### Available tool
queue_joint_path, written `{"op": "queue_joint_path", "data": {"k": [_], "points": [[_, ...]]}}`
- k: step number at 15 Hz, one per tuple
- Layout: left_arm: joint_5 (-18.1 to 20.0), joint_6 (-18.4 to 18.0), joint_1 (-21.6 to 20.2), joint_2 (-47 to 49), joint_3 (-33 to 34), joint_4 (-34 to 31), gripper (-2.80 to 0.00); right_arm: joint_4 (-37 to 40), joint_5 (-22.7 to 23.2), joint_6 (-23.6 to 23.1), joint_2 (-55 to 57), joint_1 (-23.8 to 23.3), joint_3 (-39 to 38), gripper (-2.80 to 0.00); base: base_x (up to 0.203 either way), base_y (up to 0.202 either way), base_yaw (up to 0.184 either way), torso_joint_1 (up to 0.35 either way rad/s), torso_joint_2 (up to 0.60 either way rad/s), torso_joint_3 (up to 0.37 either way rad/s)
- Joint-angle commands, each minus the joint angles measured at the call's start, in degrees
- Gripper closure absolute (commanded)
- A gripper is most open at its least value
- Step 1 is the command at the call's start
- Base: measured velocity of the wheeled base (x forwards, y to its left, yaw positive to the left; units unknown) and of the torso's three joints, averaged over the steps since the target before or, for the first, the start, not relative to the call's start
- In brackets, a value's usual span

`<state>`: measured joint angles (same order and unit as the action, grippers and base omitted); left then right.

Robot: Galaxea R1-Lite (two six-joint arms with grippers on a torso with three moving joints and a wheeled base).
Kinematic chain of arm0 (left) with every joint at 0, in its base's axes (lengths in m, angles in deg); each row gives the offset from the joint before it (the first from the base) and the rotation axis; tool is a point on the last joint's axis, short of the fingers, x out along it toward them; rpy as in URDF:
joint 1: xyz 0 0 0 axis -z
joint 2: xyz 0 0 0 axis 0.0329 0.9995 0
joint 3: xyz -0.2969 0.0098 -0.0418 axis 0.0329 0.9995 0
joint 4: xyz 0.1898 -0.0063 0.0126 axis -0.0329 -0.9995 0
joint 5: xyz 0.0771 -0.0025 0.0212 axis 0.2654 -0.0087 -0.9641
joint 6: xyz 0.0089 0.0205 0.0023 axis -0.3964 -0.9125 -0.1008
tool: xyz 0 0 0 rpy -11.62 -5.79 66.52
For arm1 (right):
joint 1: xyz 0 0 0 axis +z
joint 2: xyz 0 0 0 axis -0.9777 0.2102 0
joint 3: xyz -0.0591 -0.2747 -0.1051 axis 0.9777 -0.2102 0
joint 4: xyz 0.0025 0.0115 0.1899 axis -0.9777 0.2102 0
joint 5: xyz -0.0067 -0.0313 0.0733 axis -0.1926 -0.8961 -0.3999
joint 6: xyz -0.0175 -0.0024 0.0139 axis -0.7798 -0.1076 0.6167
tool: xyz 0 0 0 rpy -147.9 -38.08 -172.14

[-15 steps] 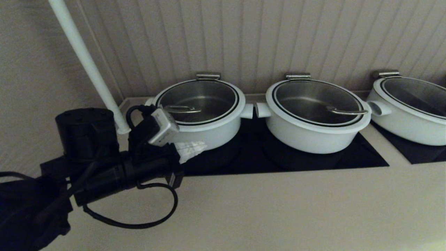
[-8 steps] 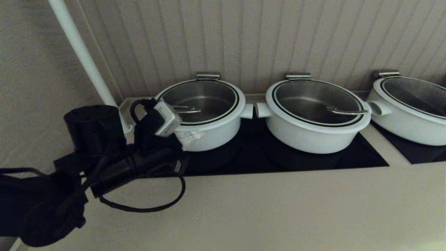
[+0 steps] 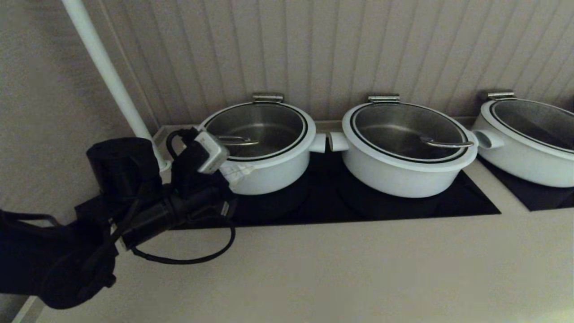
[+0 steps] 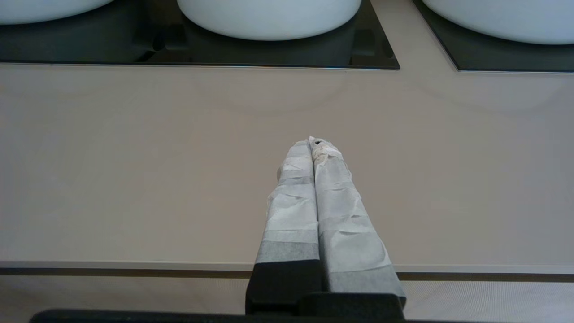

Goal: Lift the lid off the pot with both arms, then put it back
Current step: Open the food pot lid a small opening with the left arm

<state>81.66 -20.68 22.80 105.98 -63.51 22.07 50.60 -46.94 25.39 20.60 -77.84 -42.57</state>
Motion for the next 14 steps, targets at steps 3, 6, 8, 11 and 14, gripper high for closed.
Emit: {"op": "queue_joint_path", "data": {"k": [3, 6, 8, 11, 14], "points": [[0.14, -1.17, -0.69, 1.32, -1.64, 0.45, 0.00, -0.01, 0.02, -0.05, 0.08, 0.05, 0.00, 0.00, 0.000, 0.000, 0.000, 0.000, 0.00, 0.000], [0.17, -1.25, -0.81, 2.42, -3.17, 0.45, 0.00, -0.01, 0.02, -0.05, 0.08, 0.06, 0.00, 0.00, 0.000, 0.000, 0.000, 0.000, 0.00, 0.000], [0.17, -1.35, -1.13, 2.93, -3.18, 0.54, 0.00, -0.01, -0.02, -0.05, 0.08, 0.04, 0.00, 0.00, 0.000, 0.000, 0.000, 0.000, 0.00, 0.000], [0.17, -1.78, -1.66, 3.37, -3.96, 0.69, 0.00, -0.01, 0.02, -0.05, 0.08, -0.02, 0.00, 0.00, 0.000, 0.000, 0.000, 0.000, 0.00, 0.000], [0.17, -2.27, -1.92, 3.90, -5.95, 0.71, 0.00, -0.01, 0.02, -0.05, 0.08, 0.06, 0.00, 0.00, 0.000, 0.000, 0.000, 0.000, 0.00, 0.000]]}}
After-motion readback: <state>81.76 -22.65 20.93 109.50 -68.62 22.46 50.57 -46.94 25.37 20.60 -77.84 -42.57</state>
